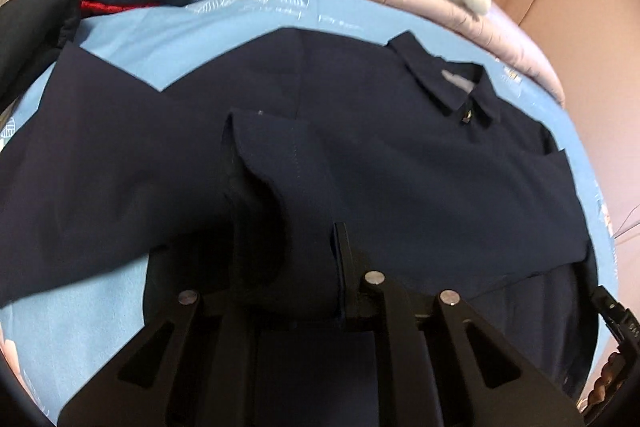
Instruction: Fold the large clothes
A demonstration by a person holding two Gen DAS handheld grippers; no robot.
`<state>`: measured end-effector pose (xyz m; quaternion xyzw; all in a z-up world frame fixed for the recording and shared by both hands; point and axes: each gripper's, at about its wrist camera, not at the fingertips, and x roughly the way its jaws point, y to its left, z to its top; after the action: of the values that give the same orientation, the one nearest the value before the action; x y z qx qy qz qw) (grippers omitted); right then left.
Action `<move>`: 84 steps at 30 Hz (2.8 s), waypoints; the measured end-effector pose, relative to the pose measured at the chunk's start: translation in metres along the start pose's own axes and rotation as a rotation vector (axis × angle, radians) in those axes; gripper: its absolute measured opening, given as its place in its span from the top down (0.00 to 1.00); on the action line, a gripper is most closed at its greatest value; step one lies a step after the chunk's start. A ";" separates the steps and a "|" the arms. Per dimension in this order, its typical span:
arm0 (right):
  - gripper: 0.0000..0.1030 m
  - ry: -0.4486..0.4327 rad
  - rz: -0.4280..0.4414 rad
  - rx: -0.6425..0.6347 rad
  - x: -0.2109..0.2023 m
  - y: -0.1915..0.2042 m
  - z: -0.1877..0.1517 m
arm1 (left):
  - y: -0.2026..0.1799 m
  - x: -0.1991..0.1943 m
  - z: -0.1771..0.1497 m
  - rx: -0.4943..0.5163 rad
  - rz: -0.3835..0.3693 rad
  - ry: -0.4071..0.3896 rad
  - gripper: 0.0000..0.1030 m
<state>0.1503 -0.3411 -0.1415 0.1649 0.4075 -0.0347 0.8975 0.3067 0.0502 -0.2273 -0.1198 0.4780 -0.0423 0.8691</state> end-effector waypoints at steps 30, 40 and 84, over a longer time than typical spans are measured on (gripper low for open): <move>0.46 -0.125 -0.032 -0.114 -0.070 0.046 -0.003 | 0.006 -0.131 -0.021 -0.143 0.038 -0.179 0.10; 0.10 -0.250 0.056 -0.175 -0.128 0.083 -0.013 | 0.019 -0.218 -0.071 -0.171 0.090 -0.313 0.01; 0.01 -0.274 0.075 -0.388 -0.147 0.172 -0.063 | 0.208 -0.228 -0.143 -0.658 0.292 -0.337 0.01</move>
<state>0.0413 -0.1689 -0.0245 -0.0018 0.2747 0.0556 0.9599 0.0551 0.2699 -0.1658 -0.3278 0.3288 0.2571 0.8475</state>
